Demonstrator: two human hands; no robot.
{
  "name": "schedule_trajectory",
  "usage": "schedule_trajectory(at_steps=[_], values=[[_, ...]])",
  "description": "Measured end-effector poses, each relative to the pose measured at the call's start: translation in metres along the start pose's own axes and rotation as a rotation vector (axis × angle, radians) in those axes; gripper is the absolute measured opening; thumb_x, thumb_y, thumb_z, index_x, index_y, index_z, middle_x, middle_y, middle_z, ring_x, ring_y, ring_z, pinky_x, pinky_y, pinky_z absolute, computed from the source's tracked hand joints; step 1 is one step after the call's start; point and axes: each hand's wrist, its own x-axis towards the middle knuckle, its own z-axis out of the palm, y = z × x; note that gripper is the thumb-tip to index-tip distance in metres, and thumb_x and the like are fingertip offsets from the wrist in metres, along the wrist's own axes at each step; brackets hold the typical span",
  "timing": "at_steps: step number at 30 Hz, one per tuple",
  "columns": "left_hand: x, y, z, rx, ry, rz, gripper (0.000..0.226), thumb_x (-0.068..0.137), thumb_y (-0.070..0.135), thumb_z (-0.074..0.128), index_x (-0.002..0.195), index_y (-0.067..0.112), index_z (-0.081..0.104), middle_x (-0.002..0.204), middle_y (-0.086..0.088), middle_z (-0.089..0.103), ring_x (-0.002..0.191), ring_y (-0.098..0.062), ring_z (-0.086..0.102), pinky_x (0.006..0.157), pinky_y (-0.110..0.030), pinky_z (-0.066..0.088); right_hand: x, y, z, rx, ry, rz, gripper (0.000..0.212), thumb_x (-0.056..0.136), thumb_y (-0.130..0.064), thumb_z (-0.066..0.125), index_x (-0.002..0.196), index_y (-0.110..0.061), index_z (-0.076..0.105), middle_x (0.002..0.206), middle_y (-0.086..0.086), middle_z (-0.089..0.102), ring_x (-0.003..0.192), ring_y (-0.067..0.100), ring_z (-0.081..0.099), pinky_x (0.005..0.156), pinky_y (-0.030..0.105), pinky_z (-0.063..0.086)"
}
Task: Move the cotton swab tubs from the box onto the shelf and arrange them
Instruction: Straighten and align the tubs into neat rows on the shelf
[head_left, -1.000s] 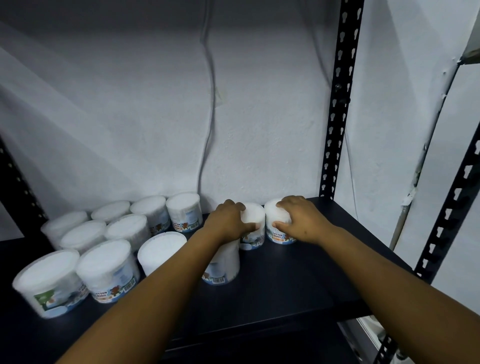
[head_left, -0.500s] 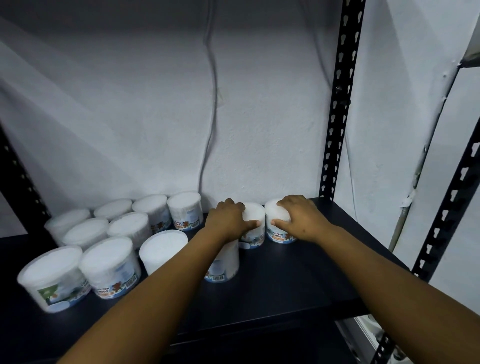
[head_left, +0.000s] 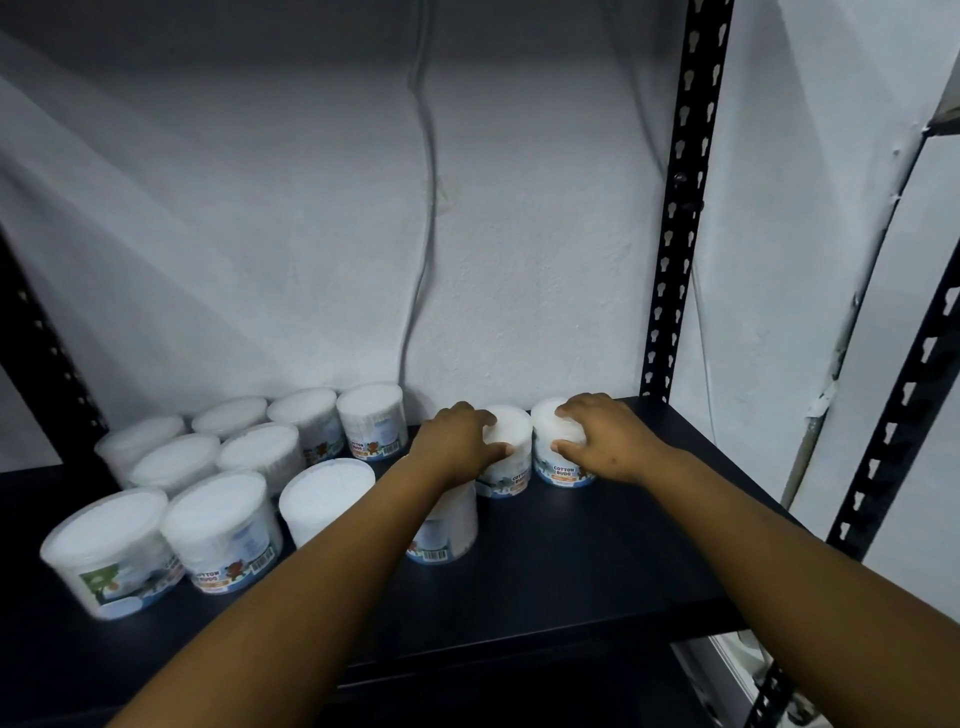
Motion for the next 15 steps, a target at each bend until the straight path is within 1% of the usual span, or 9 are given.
schedule_trajectory(at_steps=[3, 7, 11, 15], values=[[0.0001, -0.0020, -0.0013, -0.017, -0.012, 0.000, 0.059, 0.086, 0.050, 0.059, 0.137, 0.022, 0.046, 0.140, -0.007, 0.046, 0.127, -0.025, 0.043, 0.104, -0.040, 0.039, -0.0011, 0.0019, -0.0006, 0.030, 0.007, -0.006, 0.058, 0.085, -0.039, 0.063, 0.135, -0.014, 0.048, 0.141, 0.004, 0.048, 0.129, 0.023, 0.041, 0.109, 0.034, 0.031], [-0.0022, 0.0049, -0.0014, 0.061, 0.028, -0.012, 0.062, 0.086, 0.055, 0.056, 0.138, 0.022, 0.045, 0.138, -0.007, 0.045, 0.125, -0.026, 0.043, 0.100, -0.040, 0.040, -0.0008, 0.0019, -0.0001, -0.014, 0.022, 0.002, 0.060, 0.085, -0.047, 0.061, 0.135, -0.016, 0.048, 0.139, 0.003, 0.048, 0.128, 0.023, 0.041, 0.108, 0.035, 0.031], [-0.0026, 0.0044, -0.0006, 0.044, 0.012, 0.001, 0.055, 0.090, 0.048, 0.055, 0.138, 0.021, 0.046, 0.139, -0.007, 0.046, 0.125, -0.025, 0.046, 0.100, -0.037, 0.041, -0.0013, 0.0023, -0.0001, 0.008, 0.007, 0.003, 0.059, 0.086, -0.044, 0.062, 0.136, -0.014, 0.047, 0.140, 0.004, 0.048, 0.129, 0.022, 0.041, 0.108, 0.033, 0.032], [-0.0034, 0.0042, -0.0017, 0.040, 0.009, 0.000, 0.057, 0.089, 0.049, 0.056, 0.138, 0.022, 0.045, 0.140, -0.007, 0.045, 0.127, -0.025, 0.043, 0.101, -0.038, 0.040, -0.0017, 0.0035, -0.0026, 0.030, 0.015, -0.001, 0.060, 0.085, -0.044, 0.063, 0.135, -0.014, 0.048, 0.140, 0.004, 0.048, 0.130, 0.022, 0.040, 0.109, 0.034, 0.032]])
